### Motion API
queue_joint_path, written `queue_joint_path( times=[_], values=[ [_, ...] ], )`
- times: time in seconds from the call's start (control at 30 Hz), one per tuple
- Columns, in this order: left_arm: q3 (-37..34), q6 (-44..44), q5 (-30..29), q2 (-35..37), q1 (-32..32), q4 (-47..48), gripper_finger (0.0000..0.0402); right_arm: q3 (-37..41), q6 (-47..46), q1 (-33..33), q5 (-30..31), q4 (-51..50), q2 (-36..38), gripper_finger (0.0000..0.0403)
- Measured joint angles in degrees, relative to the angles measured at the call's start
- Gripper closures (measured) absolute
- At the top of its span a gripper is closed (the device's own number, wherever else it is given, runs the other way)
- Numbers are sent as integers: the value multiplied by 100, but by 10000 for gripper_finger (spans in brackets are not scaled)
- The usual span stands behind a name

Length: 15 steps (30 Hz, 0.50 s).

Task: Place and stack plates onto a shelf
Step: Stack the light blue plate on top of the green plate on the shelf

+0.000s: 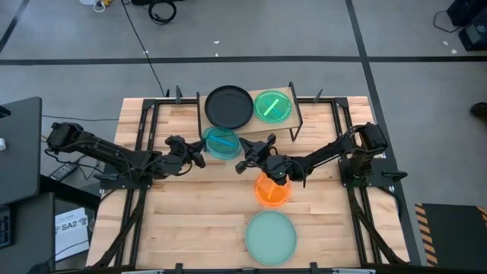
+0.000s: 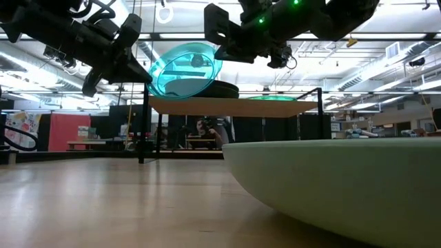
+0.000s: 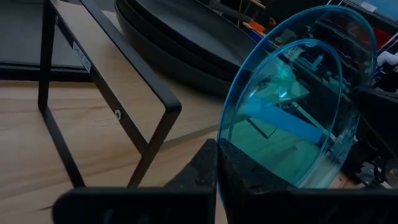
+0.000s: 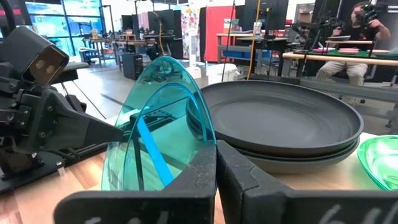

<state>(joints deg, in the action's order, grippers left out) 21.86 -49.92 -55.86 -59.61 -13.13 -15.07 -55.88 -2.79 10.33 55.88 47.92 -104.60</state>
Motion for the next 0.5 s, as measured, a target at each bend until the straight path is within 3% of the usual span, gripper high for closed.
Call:
queue_joint_path(
  times=[0.5],
  values=[
    [1,20,328,0,4,-26,284,0,24,0,-27,-2,0,394]
  ],
)
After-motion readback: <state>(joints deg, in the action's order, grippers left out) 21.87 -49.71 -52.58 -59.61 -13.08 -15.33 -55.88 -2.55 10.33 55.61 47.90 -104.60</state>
